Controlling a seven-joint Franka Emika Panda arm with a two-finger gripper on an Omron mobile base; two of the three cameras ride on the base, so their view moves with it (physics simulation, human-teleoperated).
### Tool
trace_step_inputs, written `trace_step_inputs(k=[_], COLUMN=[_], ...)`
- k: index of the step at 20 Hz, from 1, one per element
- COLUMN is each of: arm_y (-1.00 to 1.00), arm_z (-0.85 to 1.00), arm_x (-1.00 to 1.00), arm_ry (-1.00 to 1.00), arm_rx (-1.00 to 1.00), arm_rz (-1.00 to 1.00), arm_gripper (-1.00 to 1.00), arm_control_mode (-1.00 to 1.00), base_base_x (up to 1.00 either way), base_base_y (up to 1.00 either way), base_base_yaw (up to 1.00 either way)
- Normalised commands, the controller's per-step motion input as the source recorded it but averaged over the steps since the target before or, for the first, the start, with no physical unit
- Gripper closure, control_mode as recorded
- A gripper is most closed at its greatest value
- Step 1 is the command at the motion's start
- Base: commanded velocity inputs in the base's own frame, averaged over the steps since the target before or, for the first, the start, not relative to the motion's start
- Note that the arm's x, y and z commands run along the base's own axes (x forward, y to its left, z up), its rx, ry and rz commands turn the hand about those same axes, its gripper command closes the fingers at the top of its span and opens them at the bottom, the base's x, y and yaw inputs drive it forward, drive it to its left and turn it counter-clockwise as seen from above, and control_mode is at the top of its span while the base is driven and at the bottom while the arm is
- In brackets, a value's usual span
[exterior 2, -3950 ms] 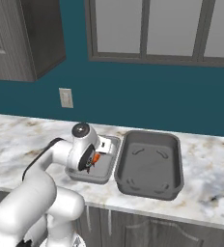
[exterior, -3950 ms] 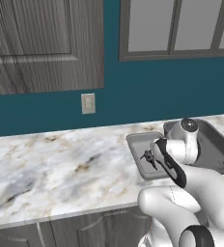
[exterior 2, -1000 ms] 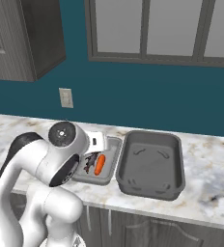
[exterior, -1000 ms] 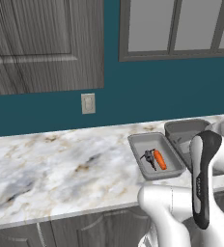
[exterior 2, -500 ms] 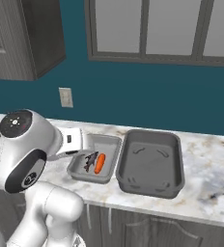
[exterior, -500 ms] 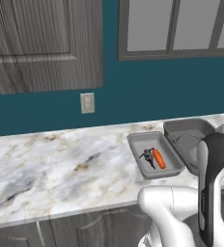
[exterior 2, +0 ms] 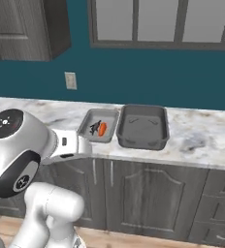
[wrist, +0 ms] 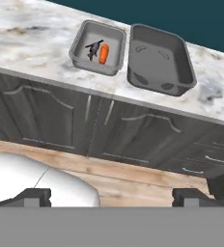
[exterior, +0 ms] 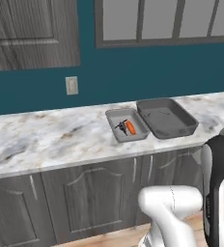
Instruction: Place one carrot and one fish in each tupperware on the nearby counter, to pack two identical lunches.
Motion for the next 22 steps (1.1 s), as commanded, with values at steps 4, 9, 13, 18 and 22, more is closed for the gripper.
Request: trace_step_inputs(k=[4,9,13,18,22], arm_y=[0.00,0.00,0.00,0.00,0.00], arm_z=[0.00,0.00,0.00,0.00,0.00], arm_x=[0.00,0.00,0.00,0.00,0.00], arm_ry=[0.00,0.00,0.00,0.00,0.00], arm_rx=[0.00,0.00,0.00,0.00,0.00], arm_rz=[0.00,0.00,0.00,0.00,0.00], arm_gripper=[-1.00,-1.00,-1.00,-1.00,-1.00], arm_control_mode=[1.00,1.00,1.00,1.00,1.00], base_base_x=[-0.41,0.00,-0.03,-0.03,0.00], base_base_y=[-1.00,-1.00,-1.00,-1.00,-1.00], base_base_yaw=[-0.17,-0.15,-0.14,-0.13,-0.09])
